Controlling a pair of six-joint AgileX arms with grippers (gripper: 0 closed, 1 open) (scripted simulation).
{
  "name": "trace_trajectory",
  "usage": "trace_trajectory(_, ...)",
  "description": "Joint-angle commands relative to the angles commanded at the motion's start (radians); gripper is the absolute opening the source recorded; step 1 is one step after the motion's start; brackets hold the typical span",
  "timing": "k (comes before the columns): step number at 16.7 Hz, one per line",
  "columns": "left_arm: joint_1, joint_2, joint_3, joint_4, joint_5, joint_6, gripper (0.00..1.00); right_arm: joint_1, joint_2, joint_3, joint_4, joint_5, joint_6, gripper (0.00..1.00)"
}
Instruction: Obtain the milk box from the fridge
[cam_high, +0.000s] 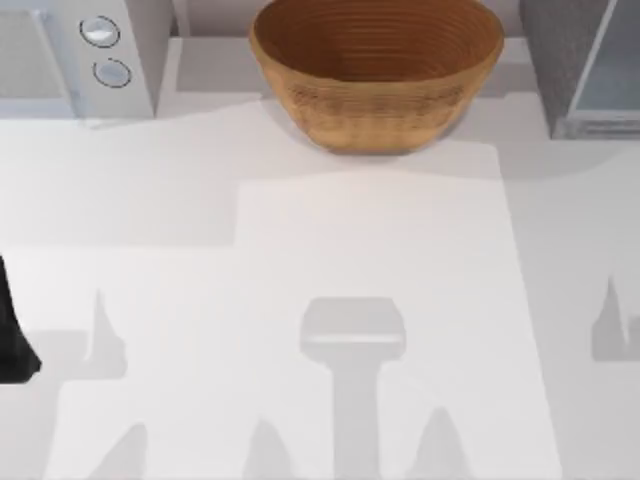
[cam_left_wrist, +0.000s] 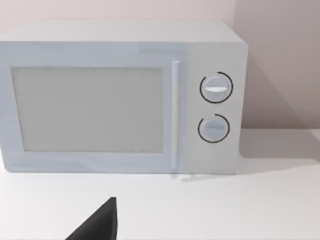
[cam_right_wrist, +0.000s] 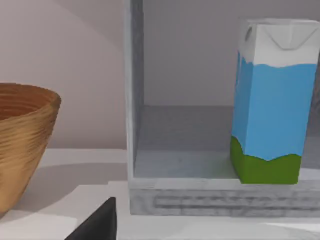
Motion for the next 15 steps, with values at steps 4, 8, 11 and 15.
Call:
trace_trajectory(4, 0.000, 0.000, 0.000, 0.000, 0.000, 0.000, 1.00, -0.102, 0.345, 0.033, 0.314, -0.095, 0.002, 1.00)
trace_trajectory(8, 0.000, 0.000, 0.000, 0.000, 0.000, 0.000, 1.00, -0.215, 0.764, 0.060, 0.655, -0.204, 0.009, 1.00)
trace_trajectory(11, 0.000, 0.000, 0.000, 0.000, 0.000, 0.000, 1.00, -0.295, 1.060, 0.080, 0.895, -0.282, 0.015, 1.00)
trace_trajectory(15, 0.000, 0.000, 0.000, 0.000, 0.000, 0.000, 1.00, -0.385, 1.357, 0.113, 1.168, -0.370, 0.020, 1.00)
